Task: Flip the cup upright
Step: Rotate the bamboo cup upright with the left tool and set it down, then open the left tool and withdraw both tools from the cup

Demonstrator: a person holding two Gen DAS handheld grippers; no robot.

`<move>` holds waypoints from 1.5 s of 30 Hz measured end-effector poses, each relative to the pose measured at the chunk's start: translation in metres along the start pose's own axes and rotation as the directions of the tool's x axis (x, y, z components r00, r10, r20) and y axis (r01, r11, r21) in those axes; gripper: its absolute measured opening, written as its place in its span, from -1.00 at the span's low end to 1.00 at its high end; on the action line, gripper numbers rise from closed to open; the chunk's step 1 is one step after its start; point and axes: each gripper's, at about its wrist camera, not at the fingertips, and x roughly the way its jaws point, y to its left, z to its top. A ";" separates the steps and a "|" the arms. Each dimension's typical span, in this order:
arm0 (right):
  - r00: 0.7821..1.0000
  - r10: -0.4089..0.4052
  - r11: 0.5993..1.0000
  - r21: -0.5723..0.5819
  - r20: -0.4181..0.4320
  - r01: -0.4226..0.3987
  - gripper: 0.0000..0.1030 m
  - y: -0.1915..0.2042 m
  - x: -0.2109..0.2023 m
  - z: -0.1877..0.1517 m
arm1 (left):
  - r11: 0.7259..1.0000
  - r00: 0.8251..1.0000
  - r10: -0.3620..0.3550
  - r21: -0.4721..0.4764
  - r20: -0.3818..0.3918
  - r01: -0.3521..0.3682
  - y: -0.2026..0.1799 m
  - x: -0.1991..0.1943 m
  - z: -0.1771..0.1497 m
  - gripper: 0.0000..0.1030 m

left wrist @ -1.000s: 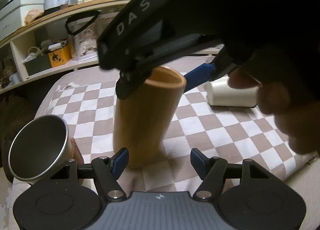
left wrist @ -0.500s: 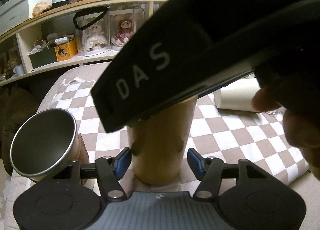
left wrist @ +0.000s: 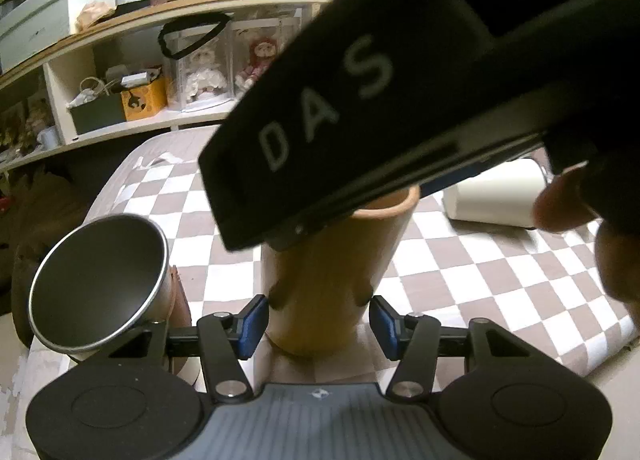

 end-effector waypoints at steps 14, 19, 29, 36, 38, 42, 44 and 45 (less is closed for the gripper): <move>0.999 0.000 1.000 0.010 0.047 0.000 0.56 -0.001 -0.012 0.003 | 1.000 0.999 0.007 0.014 0.044 -0.008 0.001 -0.027 0.003 0.38; 0.996 0.001 0.999 0.049 0.088 -0.006 0.57 -0.011 -0.030 0.001 | 0.999 0.997 0.004 0.035 0.077 -0.007 -0.006 -0.042 0.006 0.59; 0.986 -0.005 0.996 0.084 0.164 -0.009 0.60 -0.030 -0.067 -0.026 | 0.999 0.991 0.036 0.027 0.128 -0.040 -0.005 -0.074 0.011 0.86; 0.973 -0.013 0.998 0.063 0.229 -0.001 0.67 -0.039 -0.098 -0.048 | 0.997 0.987 0.078 -0.012 0.143 -0.077 -0.003 -0.104 0.005 1.00; 0.969 -0.013 0.999 0.054 0.246 0.000 0.72 -0.041 -0.105 -0.054 | 0.996 0.985 0.090 -0.014 0.146 -0.089 -0.004 -0.112 0.002 1.00; 0.962 -0.014 0.999 0.041 0.271 0.003 0.82 -0.046 -0.119 -0.069 | 0.992 0.980 0.125 -0.022 0.153 -0.123 -0.009 -0.126 -0.007 1.00; 0.960 -0.022 1.000 0.025 0.278 0.016 0.84 -0.046 -0.123 -0.077 | 0.991 0.979 0.137 -0.025 0.153 -0.135 -0.011 -0.132 -0.011 1.00; 0.959 -0.029 1.000 0.016 0.283 0.025 0.87 -0.046 -0.126 -0.082 | 0.990 0.978 0.143 -0.028 0.153 -0.140 -0.011 -0.135 -0.013 1.00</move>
